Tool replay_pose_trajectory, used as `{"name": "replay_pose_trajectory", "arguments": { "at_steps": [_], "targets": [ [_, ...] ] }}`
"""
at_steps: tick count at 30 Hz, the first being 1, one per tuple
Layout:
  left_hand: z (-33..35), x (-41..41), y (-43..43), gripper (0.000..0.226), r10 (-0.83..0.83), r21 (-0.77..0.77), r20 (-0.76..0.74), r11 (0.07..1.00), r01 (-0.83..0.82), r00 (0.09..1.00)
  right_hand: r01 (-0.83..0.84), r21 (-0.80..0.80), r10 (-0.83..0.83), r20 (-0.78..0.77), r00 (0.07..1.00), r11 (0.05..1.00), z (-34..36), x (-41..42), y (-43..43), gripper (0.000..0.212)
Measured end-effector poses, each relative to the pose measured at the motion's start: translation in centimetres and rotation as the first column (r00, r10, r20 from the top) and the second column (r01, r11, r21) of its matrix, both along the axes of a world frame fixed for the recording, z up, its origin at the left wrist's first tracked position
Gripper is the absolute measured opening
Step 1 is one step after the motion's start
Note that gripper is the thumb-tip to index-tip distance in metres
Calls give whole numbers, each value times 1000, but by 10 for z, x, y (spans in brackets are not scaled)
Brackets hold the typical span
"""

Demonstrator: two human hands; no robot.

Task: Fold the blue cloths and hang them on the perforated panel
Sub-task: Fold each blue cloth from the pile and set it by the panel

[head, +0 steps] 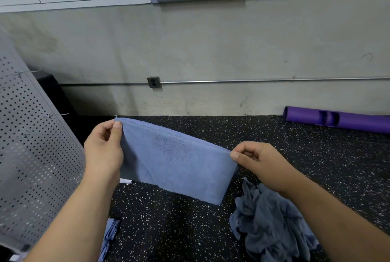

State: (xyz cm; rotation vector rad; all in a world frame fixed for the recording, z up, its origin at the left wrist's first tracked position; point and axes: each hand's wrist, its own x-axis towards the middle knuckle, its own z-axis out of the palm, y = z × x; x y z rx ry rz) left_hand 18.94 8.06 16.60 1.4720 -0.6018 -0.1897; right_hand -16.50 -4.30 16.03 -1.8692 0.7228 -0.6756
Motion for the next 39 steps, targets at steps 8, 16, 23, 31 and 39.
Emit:
{"name": "replay_pose_trajectory", "arguments": {
  "at_steps": [8, 16, 23, 31, 39],
  "targets": [
    [-1, -2, 0, 20, -14, -13, -35, 1000, 13, 999, 30, -13, -30, -39, 999, 999, 4, 1, 2, 18],
    [-2, 2, -2, 19, -21, -29, -85, 999, 18, 996, 42, 160, -56, 84, 995, 986, 1, 3, 5, 5],
    [-1, 2, -1, 19, -16, -19, -94, 1000, 14, 995, 77, 144, -91, 91, 992, 987, -5, 3, 1, 10],
    [0, -2, 0, 20, -16, 20, -81, 1000, 18, 997, 124, 143, -133, 52, 990, 982, -11, 2, -5, 11],
    [4, -14, 6, 9, -24, 122, 292, 992, -13, 956, 245, 26, -245, -4, 970, 969, -9, -3, -15, 28]
  ]
}}
